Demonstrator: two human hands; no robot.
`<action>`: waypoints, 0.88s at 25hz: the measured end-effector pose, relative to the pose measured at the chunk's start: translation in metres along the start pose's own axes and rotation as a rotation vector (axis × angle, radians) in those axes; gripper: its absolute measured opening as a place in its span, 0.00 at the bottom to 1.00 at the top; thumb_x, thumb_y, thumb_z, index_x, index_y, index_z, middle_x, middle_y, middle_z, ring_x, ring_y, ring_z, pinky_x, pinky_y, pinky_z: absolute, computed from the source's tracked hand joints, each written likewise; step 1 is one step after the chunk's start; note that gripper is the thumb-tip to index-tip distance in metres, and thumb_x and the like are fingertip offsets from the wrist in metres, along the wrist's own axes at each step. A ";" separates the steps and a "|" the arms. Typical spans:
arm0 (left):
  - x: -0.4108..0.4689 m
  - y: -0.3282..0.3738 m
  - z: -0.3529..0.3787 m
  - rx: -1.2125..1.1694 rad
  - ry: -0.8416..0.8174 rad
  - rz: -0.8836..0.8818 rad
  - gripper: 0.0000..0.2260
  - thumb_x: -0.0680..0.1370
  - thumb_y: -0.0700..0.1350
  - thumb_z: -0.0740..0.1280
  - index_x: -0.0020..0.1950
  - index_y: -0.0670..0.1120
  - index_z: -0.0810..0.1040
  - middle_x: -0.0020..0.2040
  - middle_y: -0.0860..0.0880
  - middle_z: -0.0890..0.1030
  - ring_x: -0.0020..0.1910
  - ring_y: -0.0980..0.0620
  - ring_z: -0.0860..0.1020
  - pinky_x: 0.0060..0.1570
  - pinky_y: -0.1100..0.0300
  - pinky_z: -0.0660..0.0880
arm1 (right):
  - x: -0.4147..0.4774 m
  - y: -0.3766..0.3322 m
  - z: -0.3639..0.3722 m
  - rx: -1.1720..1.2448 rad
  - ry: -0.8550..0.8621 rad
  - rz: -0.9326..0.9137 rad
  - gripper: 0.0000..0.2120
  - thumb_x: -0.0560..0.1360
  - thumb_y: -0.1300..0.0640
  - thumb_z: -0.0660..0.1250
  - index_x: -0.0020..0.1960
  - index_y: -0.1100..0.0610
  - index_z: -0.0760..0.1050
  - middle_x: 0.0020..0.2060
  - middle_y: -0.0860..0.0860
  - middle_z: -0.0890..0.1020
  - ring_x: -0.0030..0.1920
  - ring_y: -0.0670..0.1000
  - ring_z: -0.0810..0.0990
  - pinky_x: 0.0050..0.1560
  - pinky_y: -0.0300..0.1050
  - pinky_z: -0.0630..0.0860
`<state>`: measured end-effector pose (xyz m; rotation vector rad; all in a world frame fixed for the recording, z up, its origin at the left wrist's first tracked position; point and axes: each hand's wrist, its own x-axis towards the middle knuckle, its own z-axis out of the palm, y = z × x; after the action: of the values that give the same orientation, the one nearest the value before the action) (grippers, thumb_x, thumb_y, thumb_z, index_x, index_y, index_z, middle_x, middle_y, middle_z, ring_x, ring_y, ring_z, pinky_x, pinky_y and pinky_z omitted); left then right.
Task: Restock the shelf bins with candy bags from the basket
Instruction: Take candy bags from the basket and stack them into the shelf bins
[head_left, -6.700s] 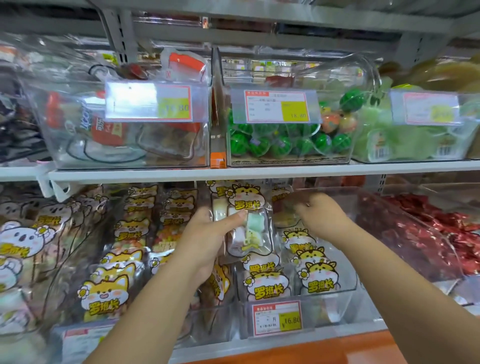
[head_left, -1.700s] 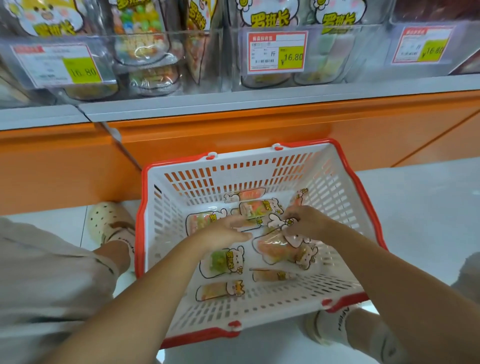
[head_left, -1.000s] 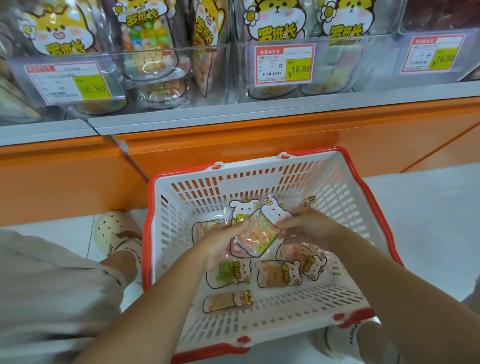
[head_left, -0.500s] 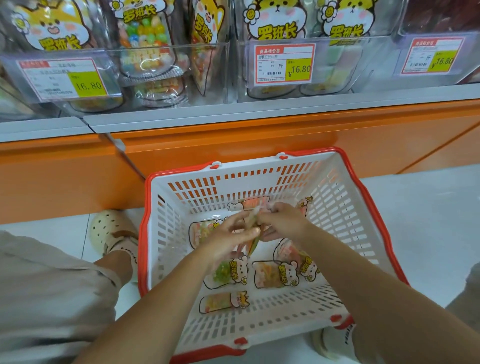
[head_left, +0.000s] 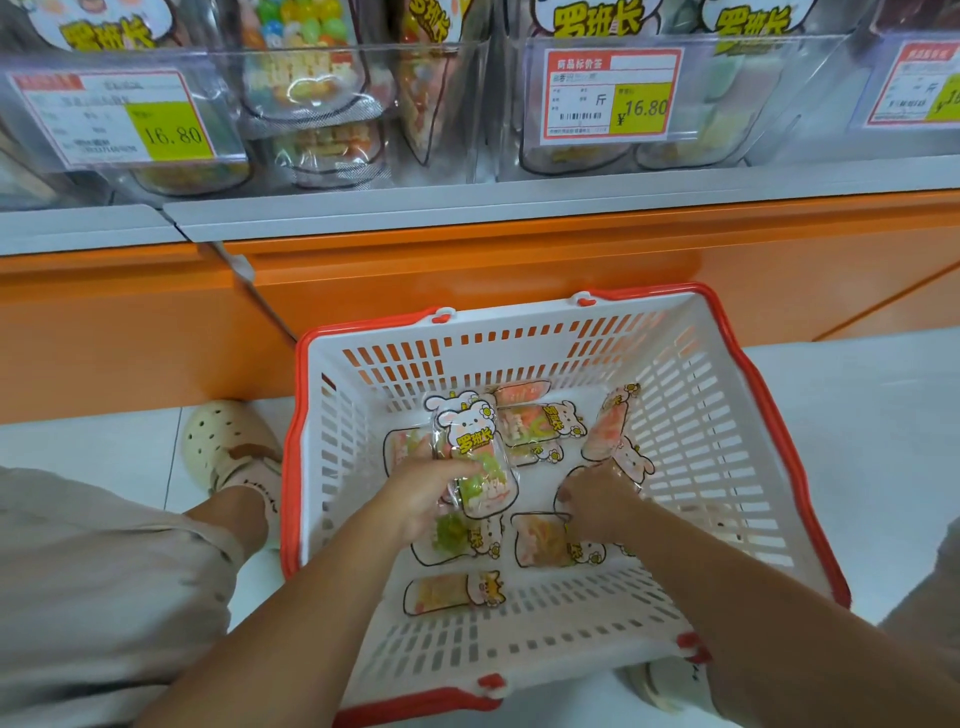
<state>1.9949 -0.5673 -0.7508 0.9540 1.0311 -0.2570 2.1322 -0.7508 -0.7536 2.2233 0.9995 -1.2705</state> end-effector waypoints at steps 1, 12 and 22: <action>0.000 0.000 0.000 -0.001 0.010 0.000 0.29 0.67 0.40 0.77 0.66 0.49 0.74 0.57 0.49 0.83 0.60 0.45 0.78 0.64 0.40 0.71 | 0.001 -0.003 0.004 -0.105 0.023 0.023 0.22 0.71 0.51 0.65 0.65 0.55 0.73 0.61 0.54 0.73 0.64 0.58 0.69 0.63 0.53 0.71; -0.012 0.016 0.004 0.110 0.062 0.086 0.18 0.69 0.40 0.75 0.57 0.51 0.78 0.55 0.49 0.83 0.57 0.47 0.78 0.57 0.49 0.72 | -0.067 0.024 -0.098 0.782 0.174 -0.217 0.04 0.73 0.56 0.72 0.43 0.48 0.84 0.38 0.55 0.78 0.40 0.50 0.75 0.42 0.38 0.69; -0.089 0.054 0.046 0.099 -0.230 0.188 0.24 0.68 0.46 0.77 0.62 0.49 0.76 0.55 0.50 0.84 0.57 0.49 0.81 0.59 0.47 0.75 | -0.117 -0.018 -0.109 0.863 0.777 -0.316 0.13 0.70 0.51 0.75 0.49 0.51 0.74 0.39 0.48 0.72 0.38 0.46 0.70 0.37 0.39 0.66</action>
<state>2.0083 -0.5922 -0.6407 1.0768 0.7188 -0.2565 2.1430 -0.7157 -0.5967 3.5116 1.2422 -1.0690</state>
